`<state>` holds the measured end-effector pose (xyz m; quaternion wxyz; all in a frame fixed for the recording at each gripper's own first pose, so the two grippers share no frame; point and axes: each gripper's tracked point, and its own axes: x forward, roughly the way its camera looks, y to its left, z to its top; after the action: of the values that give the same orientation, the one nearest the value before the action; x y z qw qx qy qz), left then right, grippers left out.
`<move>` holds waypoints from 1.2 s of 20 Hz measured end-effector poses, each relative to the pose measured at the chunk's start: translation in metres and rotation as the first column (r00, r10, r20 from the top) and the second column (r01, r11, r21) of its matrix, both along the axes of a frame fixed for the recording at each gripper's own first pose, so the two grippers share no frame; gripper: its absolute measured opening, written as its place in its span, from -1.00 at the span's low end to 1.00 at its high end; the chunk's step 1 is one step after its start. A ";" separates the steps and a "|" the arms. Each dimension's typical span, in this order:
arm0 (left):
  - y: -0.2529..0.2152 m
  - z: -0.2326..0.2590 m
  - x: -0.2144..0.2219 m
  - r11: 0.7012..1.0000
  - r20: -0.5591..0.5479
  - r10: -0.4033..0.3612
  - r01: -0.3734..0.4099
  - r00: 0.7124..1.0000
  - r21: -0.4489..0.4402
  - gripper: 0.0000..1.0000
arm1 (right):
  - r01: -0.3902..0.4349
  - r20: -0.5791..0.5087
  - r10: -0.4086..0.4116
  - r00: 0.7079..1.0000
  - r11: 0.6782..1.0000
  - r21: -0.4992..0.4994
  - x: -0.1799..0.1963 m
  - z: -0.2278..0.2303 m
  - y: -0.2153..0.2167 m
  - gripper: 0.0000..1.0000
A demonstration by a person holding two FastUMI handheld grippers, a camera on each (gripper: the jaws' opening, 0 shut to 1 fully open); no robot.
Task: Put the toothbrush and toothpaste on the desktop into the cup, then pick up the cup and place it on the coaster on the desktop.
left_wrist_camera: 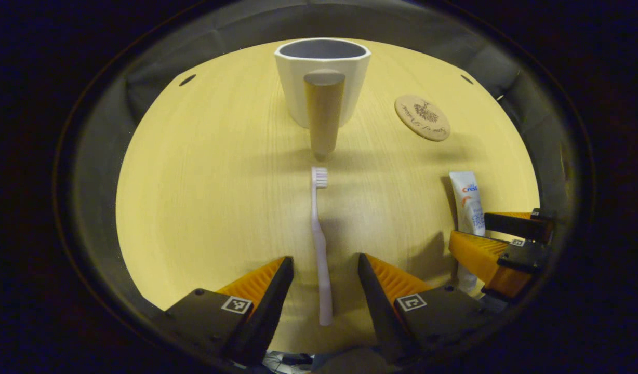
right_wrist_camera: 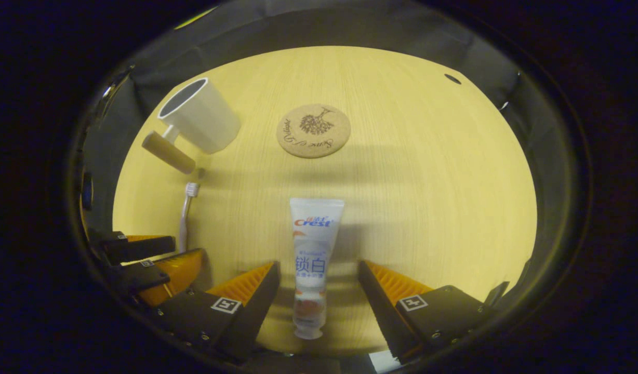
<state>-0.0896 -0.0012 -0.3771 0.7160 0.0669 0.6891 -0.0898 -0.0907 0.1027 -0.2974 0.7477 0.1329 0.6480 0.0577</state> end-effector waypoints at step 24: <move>-0.005 0.020 0.008 0.984 0.198 0.114 -0.084 0.974 -0.155 -0.71 | 0.087 0.181 -0.121 0.976 0.979 0.183 0.010 0.025 -0.015 -0.64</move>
<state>-0.0816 -0.0062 -0.3572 0.7901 -0.0112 0.6053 -0.0967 -0.0806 0.0877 -0.2728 0.7941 0.2254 0.5577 0.0871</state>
